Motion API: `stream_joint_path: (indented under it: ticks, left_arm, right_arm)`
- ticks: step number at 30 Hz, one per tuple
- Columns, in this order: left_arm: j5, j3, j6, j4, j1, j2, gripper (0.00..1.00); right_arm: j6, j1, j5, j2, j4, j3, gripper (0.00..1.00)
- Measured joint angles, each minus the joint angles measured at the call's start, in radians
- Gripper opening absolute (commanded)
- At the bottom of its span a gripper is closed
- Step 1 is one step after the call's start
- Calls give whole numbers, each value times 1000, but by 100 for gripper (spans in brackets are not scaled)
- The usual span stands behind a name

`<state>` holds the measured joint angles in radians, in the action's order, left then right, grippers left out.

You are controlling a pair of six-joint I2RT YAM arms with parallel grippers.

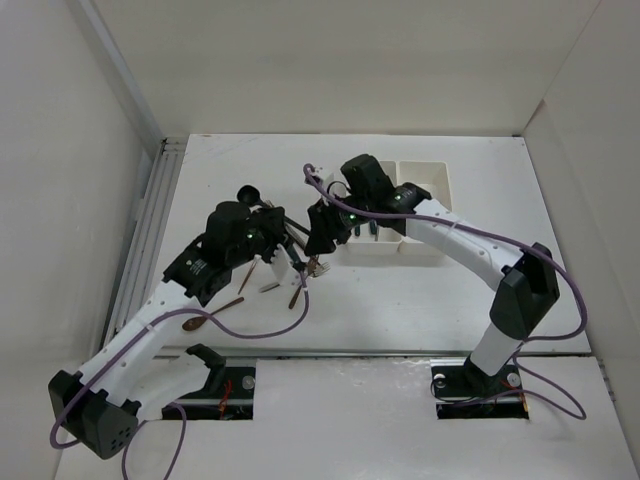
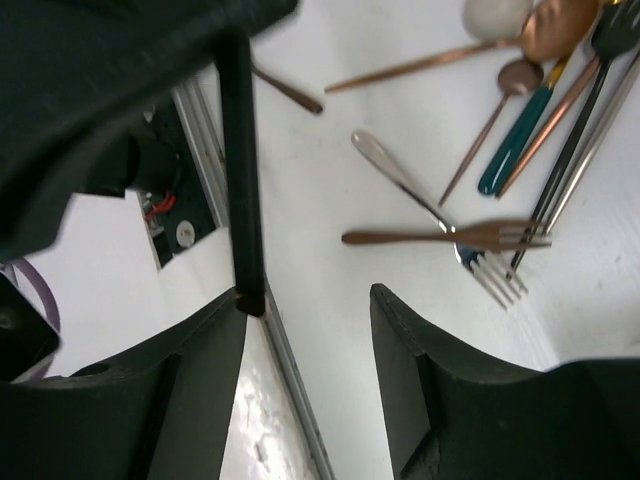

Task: Sort the eating utensils into containers

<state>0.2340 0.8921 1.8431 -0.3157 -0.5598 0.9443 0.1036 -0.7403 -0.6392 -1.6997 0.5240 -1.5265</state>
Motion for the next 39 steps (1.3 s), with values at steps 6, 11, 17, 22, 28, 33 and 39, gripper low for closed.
stream_joint_path:
  ticks: [6,11,17,22,28,33,39]
  left_arm:
    - [14,0,-8,26,19,-7,0]
    - [39,0,0,23,18,-7,0]
    - [47,0,11,11,-2,-6,0]
    - [50,0,13,10,-11,8,0]
    - [46,0,13,6,-11,13,0]
    - [39,0,7,10,-10,18,19]
    - [46,-49,-30,71,-11,-18,50]
  right_arm:
    - [-1,-1,14,35,31,36,58]
    - [20,-8,12,40,15,14,71]
    - [8,-13,12,-17,36,-131,69]
    - [2,-13,15,-46,46,-152,62]
    - [-1,-13,-2,-112,53,-170,20]
    - [16,-16,-23,-117,45,-177,0]
    - [48,-16,70,-93,-9,-139,0]
